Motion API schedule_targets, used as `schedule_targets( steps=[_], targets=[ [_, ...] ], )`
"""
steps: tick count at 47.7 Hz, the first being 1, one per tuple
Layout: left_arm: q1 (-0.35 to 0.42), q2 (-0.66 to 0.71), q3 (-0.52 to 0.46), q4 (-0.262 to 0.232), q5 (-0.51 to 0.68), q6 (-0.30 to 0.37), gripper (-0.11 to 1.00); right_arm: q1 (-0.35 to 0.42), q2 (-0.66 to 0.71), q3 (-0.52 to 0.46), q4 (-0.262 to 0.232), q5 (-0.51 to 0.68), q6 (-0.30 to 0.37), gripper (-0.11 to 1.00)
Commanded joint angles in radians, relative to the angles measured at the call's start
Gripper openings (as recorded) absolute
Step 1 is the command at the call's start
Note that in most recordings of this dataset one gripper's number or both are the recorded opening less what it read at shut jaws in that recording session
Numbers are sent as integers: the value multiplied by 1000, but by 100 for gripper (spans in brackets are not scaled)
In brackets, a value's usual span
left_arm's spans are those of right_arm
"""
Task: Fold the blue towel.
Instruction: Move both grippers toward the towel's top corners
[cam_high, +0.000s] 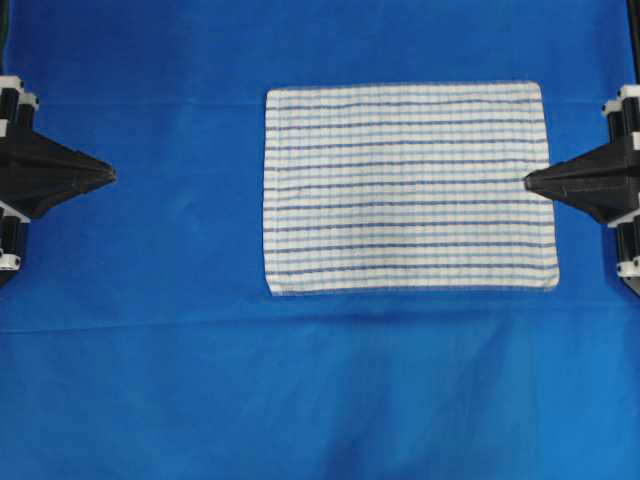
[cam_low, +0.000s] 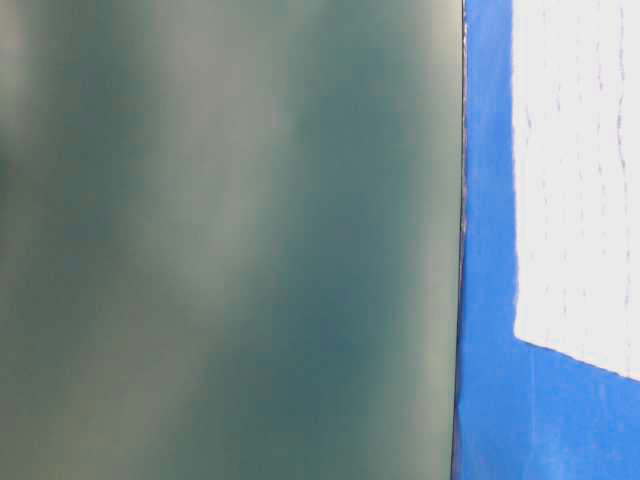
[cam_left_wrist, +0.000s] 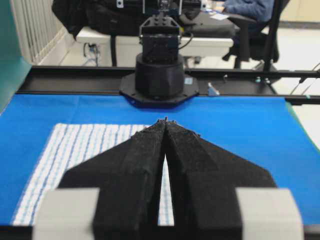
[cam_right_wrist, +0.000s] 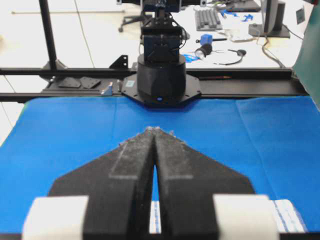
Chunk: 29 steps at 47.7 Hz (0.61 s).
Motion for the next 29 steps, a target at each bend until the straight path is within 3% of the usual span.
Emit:
schedule_targets(
  steps=[1,8,29],
  targets=[
    [0,20,-28,-28,-8,-11,0,-8,5,-31,-2,-6,-15,0],
    [17,49,-38,-28,-17,-5,0,-66,0,-64,-6,87,-15,0],
    [229,350,-87,-29,-115,-14,2,-469,-3,-78,-6,457,-5,0]
  ],
)
